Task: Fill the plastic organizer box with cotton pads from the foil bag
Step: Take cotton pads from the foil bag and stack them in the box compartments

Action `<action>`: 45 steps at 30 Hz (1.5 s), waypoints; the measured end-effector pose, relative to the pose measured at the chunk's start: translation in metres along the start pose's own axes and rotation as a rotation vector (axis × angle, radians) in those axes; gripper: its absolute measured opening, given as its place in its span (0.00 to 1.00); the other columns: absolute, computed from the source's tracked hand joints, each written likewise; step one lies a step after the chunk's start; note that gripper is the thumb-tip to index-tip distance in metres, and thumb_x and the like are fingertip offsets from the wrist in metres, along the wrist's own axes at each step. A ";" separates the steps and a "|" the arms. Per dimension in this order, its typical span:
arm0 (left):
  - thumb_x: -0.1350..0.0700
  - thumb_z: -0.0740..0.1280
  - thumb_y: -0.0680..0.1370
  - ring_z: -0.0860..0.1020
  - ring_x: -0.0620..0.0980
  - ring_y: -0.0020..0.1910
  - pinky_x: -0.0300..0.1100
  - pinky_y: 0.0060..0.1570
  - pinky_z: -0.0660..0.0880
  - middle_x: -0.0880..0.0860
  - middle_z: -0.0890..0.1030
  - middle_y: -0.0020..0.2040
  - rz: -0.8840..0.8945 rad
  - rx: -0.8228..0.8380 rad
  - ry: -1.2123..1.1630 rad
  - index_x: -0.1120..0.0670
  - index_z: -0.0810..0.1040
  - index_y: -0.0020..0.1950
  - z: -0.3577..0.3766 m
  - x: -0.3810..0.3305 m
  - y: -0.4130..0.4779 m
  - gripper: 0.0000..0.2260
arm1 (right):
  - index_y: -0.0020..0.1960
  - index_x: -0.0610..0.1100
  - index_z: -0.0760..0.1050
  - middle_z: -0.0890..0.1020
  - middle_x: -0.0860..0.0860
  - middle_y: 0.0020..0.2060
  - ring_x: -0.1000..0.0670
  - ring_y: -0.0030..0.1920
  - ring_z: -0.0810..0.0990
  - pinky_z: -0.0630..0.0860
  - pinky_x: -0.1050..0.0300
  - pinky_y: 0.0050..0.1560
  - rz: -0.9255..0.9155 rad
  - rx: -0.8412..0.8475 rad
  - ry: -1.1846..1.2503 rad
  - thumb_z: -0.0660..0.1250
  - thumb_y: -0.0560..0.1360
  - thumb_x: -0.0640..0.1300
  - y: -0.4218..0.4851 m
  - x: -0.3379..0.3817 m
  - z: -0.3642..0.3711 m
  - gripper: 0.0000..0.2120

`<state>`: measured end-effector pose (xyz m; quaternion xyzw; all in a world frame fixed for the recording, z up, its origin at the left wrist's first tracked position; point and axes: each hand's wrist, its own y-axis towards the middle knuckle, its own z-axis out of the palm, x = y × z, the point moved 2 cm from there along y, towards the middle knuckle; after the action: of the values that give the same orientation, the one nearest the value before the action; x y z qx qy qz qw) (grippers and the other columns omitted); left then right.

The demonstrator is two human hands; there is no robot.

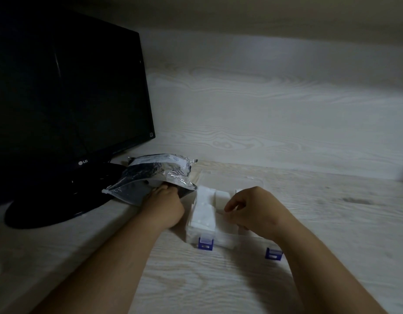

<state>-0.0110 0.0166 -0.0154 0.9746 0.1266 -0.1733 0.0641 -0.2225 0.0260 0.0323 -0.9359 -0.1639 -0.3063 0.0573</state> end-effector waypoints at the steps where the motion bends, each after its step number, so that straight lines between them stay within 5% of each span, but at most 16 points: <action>1: 0.59 0.58 0.76 0.66 0.58 0.70 0.48 0.69 0.63 0.57 0.68 0.72 0.001 -0.006 -0.002 0.56 0.68 0.70 0.000 0.000 0.000 0.22 | 0.45 0.51 0.81 0.82 0.55 0.34 0.54 0.30 0.82 0.78 0.64 0.34 -0.003 -0.003 -0.007 0.72 0.73 0.46 0.000 0.000 0.000 0.01; 11: 0.54 0.59 0.75 0.65 0.59 0.70 0.50 0.71 0.62 0.58 0.67 0.70 0.006 0.026 0.031 0.48 0.73 0.67 0.003 0.003 0.003 0.20 | 0.45 0.51 0.82 0.82 0.55 0.36 0.52 0.32 0.83 0.79 0.63 0.35 -0.012 -0.024 -0.008 0.71 0.73 0.47 0.000 -0.001 0.001 0.02; 16: 0.56 0.59 0.76 0.65 0.59 0.69 0.50 0.70 0.62 0.59 0.68 0.69 -0.012 0.028 0.035 0.52 0.72 0.66 0.003 0.003 0.004 0.18 | 0.43 0.51 0.81 0.82 0.55 0.35 0.54 0.30 0.82 0.77 0.65 0.31 -0.023 -0.020 0.004 0.71 0.73 0.47 0.000 0.000 0.000 0.01; 21: 0.52 0.59 0.77 0.64 0.59 0.70 0.50 0.71 0.60 0.57 0.66 0.71 0.009 0.024 0.038 0.44 0.71 0.68 0.006 0.005 0.005 0.19 | 0.44 0.51 0.82 0.82 0.55 0.36 0.55 0.29 0.82 0.75 0.67 0.30 -0.015 -0.014 0.021 0.70 0.74 0.46 0.001 -0.001 0.001 0.02; 29: 0.56 0.59 0.76 0.63 0.58 0.71 0.51 0.71 0.61 0.58 0.66 0.71 -0.020 0.024 0.015 0.53 0.71 0.67 0.004 0.002 0.005 0.19 | 0.45 0.50 0.82 0.82 0.54 0.36 0.55 0.30 0.80 0.74 0.67 0.29 -0.018 -0.016 0.022 0.70 0.75 0.46 0.000 0.001 0.001 0.03; 37: 0.53 0.59 0.76 0.61 0.59 0.72 0.50 0.73 0.58 0.57 0.63 0.74 0.013 0.037 0.031 0.42 0.68 0.71 0.005 0.003 0.005 0.23 | 0.44 0.51 0.82 0.82 0.54 0.36 0.56 0.30 0.80 0.74 0.68 0.28 -0.021 -0.019 0.016 0.70 0.74 0.47 0.000 0.001 0.002 0.02; 45: 0.55 0.58 0.77 0.61 0.58 0.71 0.50 0.72 0.58 0.57 0.64 0.72 -0.020 0.041 0.032 0.50 0.71 0.68 0.003 0.003 0.003 0.19 | 0.47 0.49 0.83 0.82 0.53 0.37 0.54 0.32 0.82 0.76 0.66 0.31 -0.021 -0.016 0.021 0.70 0.74 0.48 -0.001 0.001 0.001 0.04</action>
<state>-0.0086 0.0137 -0.0190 0.9770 0.1336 -0.1610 0.0403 -0.2214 0.0273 0.0320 -0.9313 -0.1709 -0.3180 0.0484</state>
